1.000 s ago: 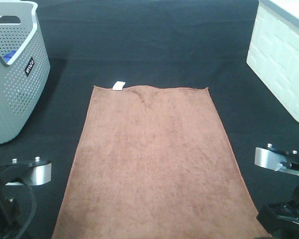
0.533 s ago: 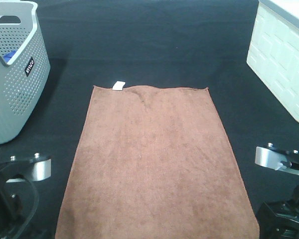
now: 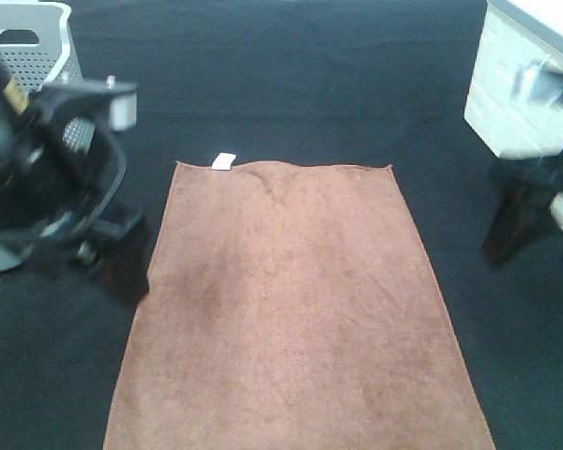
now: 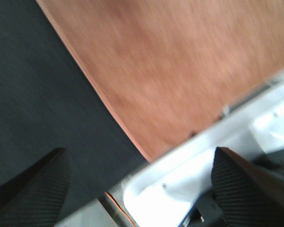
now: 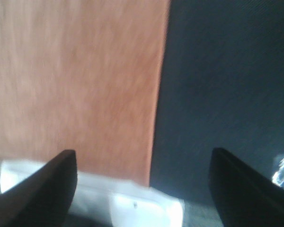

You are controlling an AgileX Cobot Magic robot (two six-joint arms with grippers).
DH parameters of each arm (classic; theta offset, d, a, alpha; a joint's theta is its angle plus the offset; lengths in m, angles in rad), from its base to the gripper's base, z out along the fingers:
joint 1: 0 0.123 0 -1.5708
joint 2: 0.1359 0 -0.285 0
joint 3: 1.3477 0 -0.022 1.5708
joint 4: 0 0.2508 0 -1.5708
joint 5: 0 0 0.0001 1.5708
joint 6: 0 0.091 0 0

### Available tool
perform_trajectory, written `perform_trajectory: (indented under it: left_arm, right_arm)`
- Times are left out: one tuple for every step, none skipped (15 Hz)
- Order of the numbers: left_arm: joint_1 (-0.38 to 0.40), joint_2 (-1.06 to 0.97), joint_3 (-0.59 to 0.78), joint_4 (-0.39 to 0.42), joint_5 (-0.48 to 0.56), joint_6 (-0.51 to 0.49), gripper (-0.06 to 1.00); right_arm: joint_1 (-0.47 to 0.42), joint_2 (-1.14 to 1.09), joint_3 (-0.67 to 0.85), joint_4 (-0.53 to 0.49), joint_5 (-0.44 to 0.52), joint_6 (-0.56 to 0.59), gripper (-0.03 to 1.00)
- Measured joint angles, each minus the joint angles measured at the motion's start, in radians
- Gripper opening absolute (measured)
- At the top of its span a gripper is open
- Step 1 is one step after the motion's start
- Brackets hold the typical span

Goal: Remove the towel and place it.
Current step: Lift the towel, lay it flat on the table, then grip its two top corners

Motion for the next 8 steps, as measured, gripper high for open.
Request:
perform_trajectory:
  left_arm:
    - [0.045, 0.055, -0.058, 0.01, -0.003, 0.008, 0.76]
    - [0.087, 0.102, -0.104, 0.019, -0.021, 0.012, 0.76]
    - [0.121, 0.137, -0.141, 0.021, -0.053, 0.013, 0.76]
    - [0.156, 0.159, -0.162, 0.021, -0.09, 0.001, 0.76]
    - [0.179, 0.167, -0.166, 0.021, -0.132, -0.004, 0.76]
    - [0.196, 0.18, -0.183, 0.02, -0.171, -0.004, 0.76]
    - [0.215, 0.213, -0.227, 0.017, -0.178, 0.005, 0.76]
    - [0.229, 0.289, -0.317, 0.017, -0.166, 0.033, 0.76]
  right_arm:
    - [-0.053, 0.023, -0.055, 0.005, 0.005, -0.025, 0.75]
    - [-0.078, 0.037, -0.095, 0.002, -0.001, -0.032, 0.75]
    - [-0.086, 0.041, -0.128, -0.003, -0.013, -0.034, 0.75]
    - [-0.087, 0.043, -0.142, -0.004, -0.022, -0.037, 0.75]
    - [-0.087, 0.045, -0.145, -0.002, -0.039, -0.039, 0.75]
    - [-0.088, 0.059, -0.15, -0.001, -0.05, -0.042, 0.75]
    - [-0.088, 0.097, -0.169, 0.0, -0.063, -0.058, 0.75]
    - [-0.089, 0.148, -0.199, 0.007, -0.073, -0.077, 0.75]
